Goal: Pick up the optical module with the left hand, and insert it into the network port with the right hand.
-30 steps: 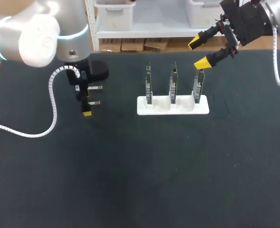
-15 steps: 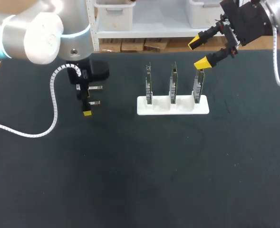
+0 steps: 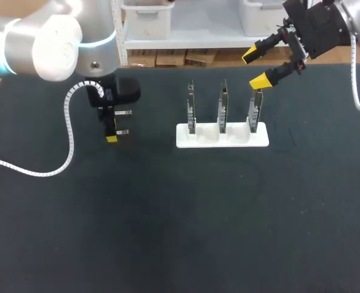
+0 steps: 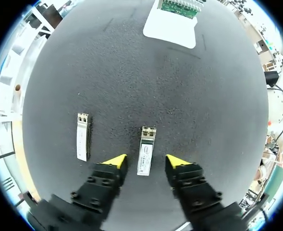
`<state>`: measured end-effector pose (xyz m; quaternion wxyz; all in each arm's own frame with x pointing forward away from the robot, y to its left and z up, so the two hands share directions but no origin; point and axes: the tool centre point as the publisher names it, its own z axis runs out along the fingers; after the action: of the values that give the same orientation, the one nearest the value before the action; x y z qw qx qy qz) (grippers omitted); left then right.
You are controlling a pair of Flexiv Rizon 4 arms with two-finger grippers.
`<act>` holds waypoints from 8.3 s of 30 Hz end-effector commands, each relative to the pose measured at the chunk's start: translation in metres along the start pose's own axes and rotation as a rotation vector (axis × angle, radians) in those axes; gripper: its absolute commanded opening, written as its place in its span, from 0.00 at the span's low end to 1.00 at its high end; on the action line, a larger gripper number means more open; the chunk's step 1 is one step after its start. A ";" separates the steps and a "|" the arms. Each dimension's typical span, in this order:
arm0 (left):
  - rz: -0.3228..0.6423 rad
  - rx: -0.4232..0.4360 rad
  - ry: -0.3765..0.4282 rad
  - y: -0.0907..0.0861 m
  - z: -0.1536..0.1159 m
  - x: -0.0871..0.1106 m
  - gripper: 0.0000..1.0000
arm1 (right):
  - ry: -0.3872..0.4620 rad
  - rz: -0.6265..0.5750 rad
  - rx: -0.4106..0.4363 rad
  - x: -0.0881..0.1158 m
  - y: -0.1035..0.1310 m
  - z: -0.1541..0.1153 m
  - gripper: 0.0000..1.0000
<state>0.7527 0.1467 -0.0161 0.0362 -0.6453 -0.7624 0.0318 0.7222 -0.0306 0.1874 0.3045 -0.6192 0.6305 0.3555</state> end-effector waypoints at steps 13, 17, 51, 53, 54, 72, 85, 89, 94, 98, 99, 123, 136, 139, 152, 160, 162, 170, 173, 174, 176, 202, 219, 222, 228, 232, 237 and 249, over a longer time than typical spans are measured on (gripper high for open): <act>-0.012 0.009 -0.019 -0.005 0.004 0.001 0.00 | 0.001 0.001 0.002 0.000 0.001 0.000 1.00; -0.011 -0.018 -0.106 -0.007 -0.009 -0.002 0.00 | 0.001 0.001 0.002 0.000 0.001 0.000 1.00; 0.251 -0.077 -0.942 -0.046 -0.132 -0.051 0.00 | 0.001 0.001 0.002 0.000 0.001 0.000 1.00; 0.251 -0.077 -0.942 -0.046 -0.132 -0.051 0.00 | 0.001 0.001 0.002 0.000 0.001 0.000 1.00; 0.251 -0.077 -0.942 -0.046 -0.132 -0.051 0.00 | 0.001 0.001 0.002 0.000 0.001 0.000 1.00; 0.251 -0.077 -0.942 -0.046 -0.132 -0.051 0.00 | 0.001 0.001 0.002 0.000 0.001 0.000 1.00; 0.401 0.005 -1.386 -0.097 -0.160 -0.128 0.00 | 0.001 0.001 0.002 0.000 0.001 0.000 1.00; 0.404 0.003 -1.407 -0.111 -0.178 -0.139 0.00 | 0.001 0.001 0.002 0.000 0.001 0.000 1.00; 0.418 0.024 -1.402 -0.125 -0.190 -0.164 0.00 | 0.001 0.001 0.002 0.000 0.001 0.000 1.00; 0.445 0.039 -1.389 -0.128 -0.199 -0.185 0.00 | 0.001 0.001 0.002 0.000 0.001 0.000 1.00; 0.452 0.040 -1.389 -0.127 -0.202 -0.190 0.00 | 0.001 0.001 0.002 0.000 0.001 0.000 1.00; 0.525 0.039 -1.404 -0.122 -0.219 -0.243 0.00 | 0.001 0.001 0.002 0.000 0.001 0.000 1.00; 0.491 0.045 -1.369 -0.124 -0.207 -0.244 0.00 | 0.001 0.001 0.002 0.000 0.001 0.000 1.00; 0.491 0.045 -1.369 -0.124 -0.207 -0.244 0.00 | 0.001 0.001 0.002 0.000 0.001 0.000 1.00; 0.491 0.045 -1.369 -0.124 -0.207 -0.244 0.00 | 0.001 0.001 0.002 0.000 0.001 0.000 1.00; 0.462 0.001 -1.375 -0.125 -0.225 -0.252 0.00 | 0.001 0.001 0.002 0.000 0.001 0.000 1.00; 0.456 -0.019 -1.382 -0.126 -0.232 -0.255 0.00 | 0.001 0.001 0.002 0.000 0.001 0.000 1.00; 0.436 -0.015 -1.396 -0.134 -0.232 -0.274 0.00 | 0.001 0.001 0.002 0.000 0.001 0.000 1.00; 0.400 -0.021 -1.401 -0.135 -0.227 -0.270 0.00 | 0.001 0.001 0.002 0.000 0.001 0.000 1.00; 0.388 -0.023 -1.400 -0.134 -0.226 -0.269 0.00 | 0.001 0.001 0.002 0.000 0.001 0.000 1.00; 0.379 -0.024 -1.398 -0.133 -0.223 -0.268 0.00 | 0.001 0.001 0.002 0.000 0.001 0.000 1.00; 0.389 0.065 -1.432 -0.082 -0.192 -0.283 0.00 | 0.001 0.001 0.002 0.000 0.001 0.000 1.00; 0.335 -0.036 -1.446 -0.094 -0.189 -0.281 0.00 | 0.001 0.001 0.002 0.000 0.001 0.000 1.00; 0.330 -0.042 -1.447 -0.096 -0.189 -0.281 0.00 | 0.001 0.001 0.002 0.000 0.001 0.000 1.00; 0.303 -0.056 -1.459 -0.100 -0.183 -0.279 0.00 | 0.001 0.001 0.002 0.000 0.001 0.000 1.00; 0.291 -0.068 -1.475 -0.100 -0.180 -0.279 0.00 | 0.001 0.001 0.002 0.000 0.001 0.000 1.00; 0.299 -0.076 -1.489 -0.100 -0.179 -0.280 0.00 | 0.001 0.001 0.002 0.000 0.001 0.000 1.00; 0.299 -0.076 -1.489 -0.100 -0.179 -0.280 0.00 | -0.006 -0.016 0.024 -0.005 0.001 -0.006 1.00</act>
<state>0.7215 -0.1462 0.1681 -0.5086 -0.5551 -0.4878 0.4418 0.7261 -0.0305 0.1907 0.3122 -0.6203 0.6281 0.3511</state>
